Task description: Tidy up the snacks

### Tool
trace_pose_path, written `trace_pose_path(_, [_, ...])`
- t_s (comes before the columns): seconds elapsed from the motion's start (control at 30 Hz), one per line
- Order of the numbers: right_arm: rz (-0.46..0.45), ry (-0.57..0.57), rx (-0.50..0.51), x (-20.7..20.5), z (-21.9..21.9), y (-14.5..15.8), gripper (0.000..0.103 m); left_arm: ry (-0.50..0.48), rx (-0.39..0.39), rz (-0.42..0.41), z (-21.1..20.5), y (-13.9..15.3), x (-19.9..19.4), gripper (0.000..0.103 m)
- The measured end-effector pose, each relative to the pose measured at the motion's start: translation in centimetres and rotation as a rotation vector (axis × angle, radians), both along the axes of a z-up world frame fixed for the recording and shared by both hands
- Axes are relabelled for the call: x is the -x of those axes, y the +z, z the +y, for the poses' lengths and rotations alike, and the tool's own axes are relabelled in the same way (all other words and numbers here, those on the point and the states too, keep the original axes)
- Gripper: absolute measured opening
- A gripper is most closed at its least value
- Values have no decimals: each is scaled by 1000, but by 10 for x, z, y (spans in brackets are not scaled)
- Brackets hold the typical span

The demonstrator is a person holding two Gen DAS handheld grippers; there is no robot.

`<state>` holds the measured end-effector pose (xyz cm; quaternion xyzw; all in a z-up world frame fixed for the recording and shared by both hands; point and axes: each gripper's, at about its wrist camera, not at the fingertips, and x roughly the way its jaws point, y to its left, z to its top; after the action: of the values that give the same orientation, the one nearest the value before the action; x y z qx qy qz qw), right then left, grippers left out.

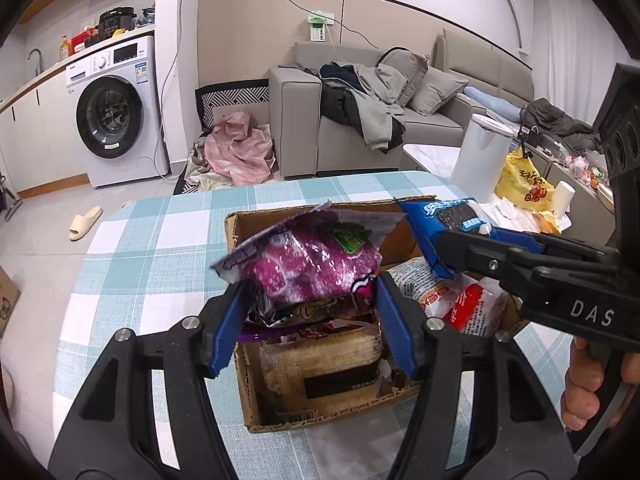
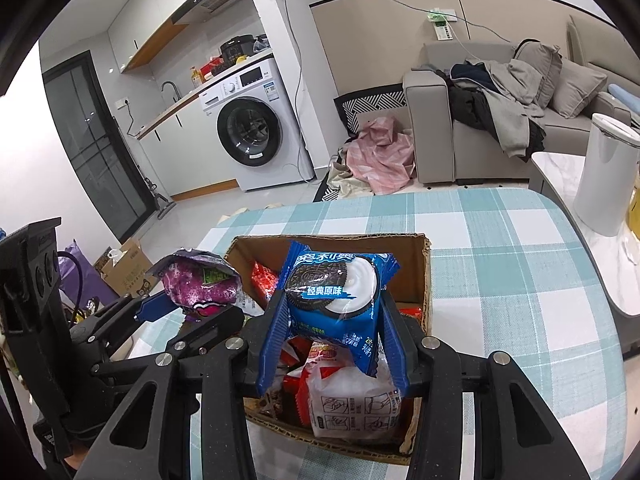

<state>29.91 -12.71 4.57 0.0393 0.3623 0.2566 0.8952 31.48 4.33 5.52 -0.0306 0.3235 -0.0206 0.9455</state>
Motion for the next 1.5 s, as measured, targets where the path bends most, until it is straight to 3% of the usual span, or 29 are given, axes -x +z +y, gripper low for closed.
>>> trace_pose_path(0.17, [-25, 5, -14, 1, -4, 4, 51, 0, 7, -7, 2, 0, 3, 60])
trace_pose_path(0.23, [-34, 4, -12, 4, -6, 7, 55, -3, 15, -4, 3, 2, 6, 64])
trace_pose_path(0.27, [-40, 2, -8, 6, -7, 8, 57, -2, 15, -6, 3, 3, 9, 71])
trace_pose_path(0.3, [-47, 1, -5, 8, -8, 10, 63, 0, 16, -12, 4, 4, 11, 81])
trace_pose_path(0.43, [-76, 14, -5, 19, -14, 15, 86, 0, 23, -43, 7, 11, 29, 89])
trace_pose_path(0.5, [-88, 26, -8, 25, -17, 16, 93, 2, 26, -55, 8, 13, 38, 103])
trace_pose_path(0.6, [-103, 41, -11, 35, -19, 17, 101, 9, 33, -106, 10, 19, 59, 102])
trace_pose_path(1.03, [-201, 88, -56, 83, -35, 9, 103, 44, 27, -160, 21, 23, 122, 102])
trace_pose_path(1.5, [-234, 103, -61, 110, -45, -22, 103, 78, 20, -191, 26, -12, 160, 102])
